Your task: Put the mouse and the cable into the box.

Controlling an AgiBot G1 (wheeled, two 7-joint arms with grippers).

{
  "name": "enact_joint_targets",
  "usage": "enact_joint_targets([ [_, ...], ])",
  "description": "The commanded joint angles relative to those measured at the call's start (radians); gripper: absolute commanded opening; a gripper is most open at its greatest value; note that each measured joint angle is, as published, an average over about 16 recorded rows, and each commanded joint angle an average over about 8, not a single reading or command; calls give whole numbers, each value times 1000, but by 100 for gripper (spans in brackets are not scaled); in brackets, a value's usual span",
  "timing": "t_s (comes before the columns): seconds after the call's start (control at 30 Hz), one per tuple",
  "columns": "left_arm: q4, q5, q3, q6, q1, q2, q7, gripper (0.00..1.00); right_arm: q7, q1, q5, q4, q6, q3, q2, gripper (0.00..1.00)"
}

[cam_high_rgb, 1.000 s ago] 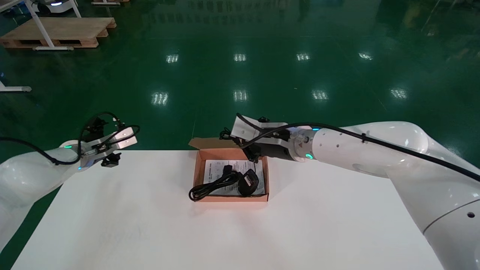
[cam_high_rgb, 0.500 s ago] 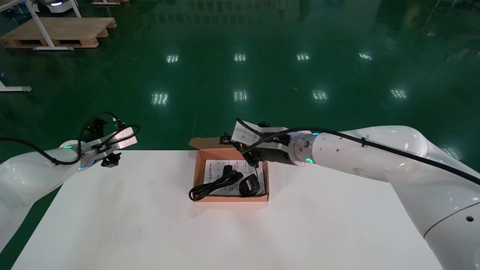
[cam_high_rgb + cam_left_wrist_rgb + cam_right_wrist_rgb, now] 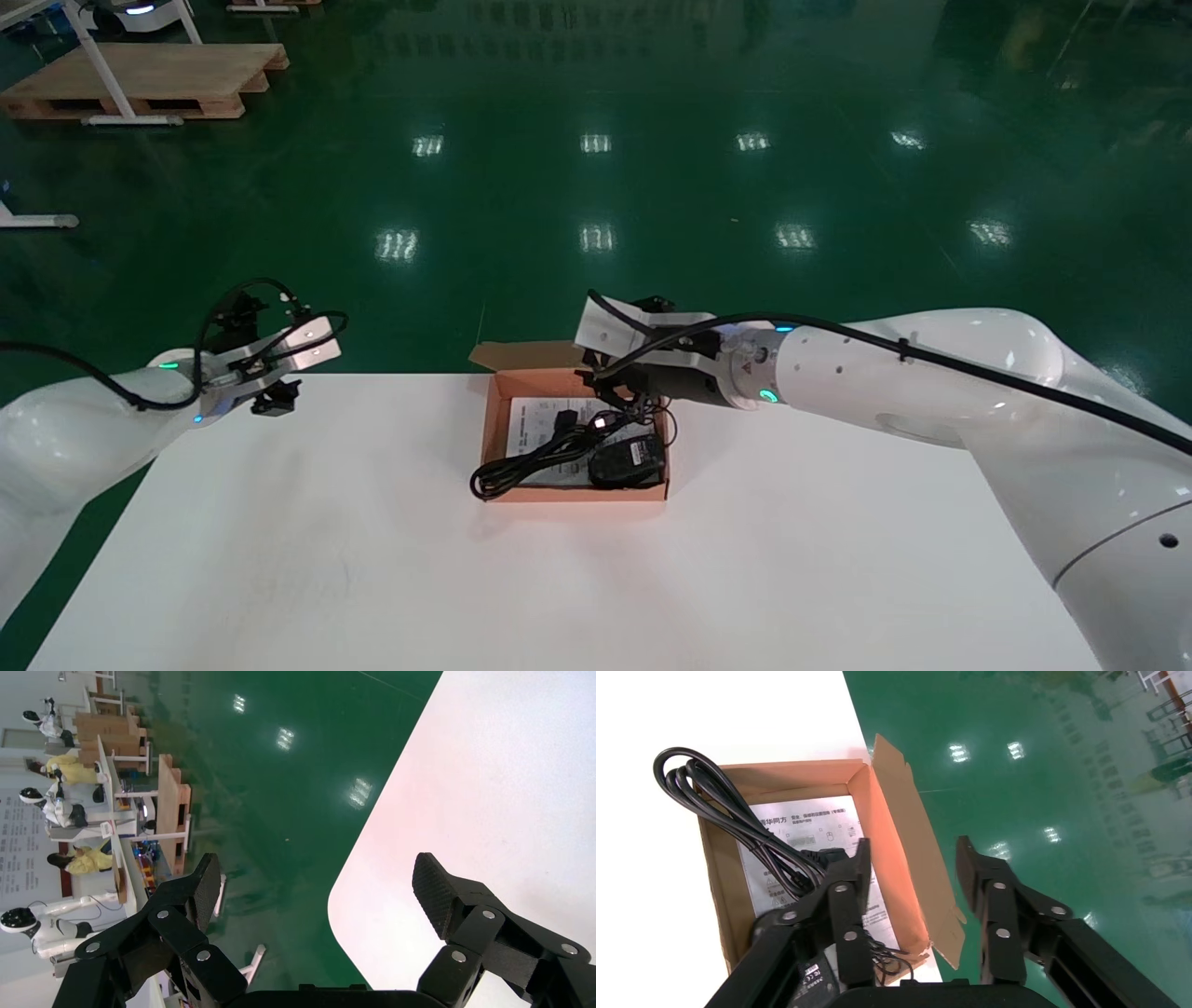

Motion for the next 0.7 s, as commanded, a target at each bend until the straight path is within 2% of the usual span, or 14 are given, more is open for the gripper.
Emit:
enact_joint_targets([
  [0.03, 0, 0, 0, 0, 0, 0, 0, 100, -1, 2, -3, -2, 2, -1, -2, 100],
  [0.2, -5, 0, 0, 1, 1, -3, 0, 100, 12, -28, 48, 35, -37, 24, 36, 100],
  [0.7, -10, 3, 1, 1, 3, -5, -6, 100, 72, -173, 292, 212, -220, 144, 220, 100],
])
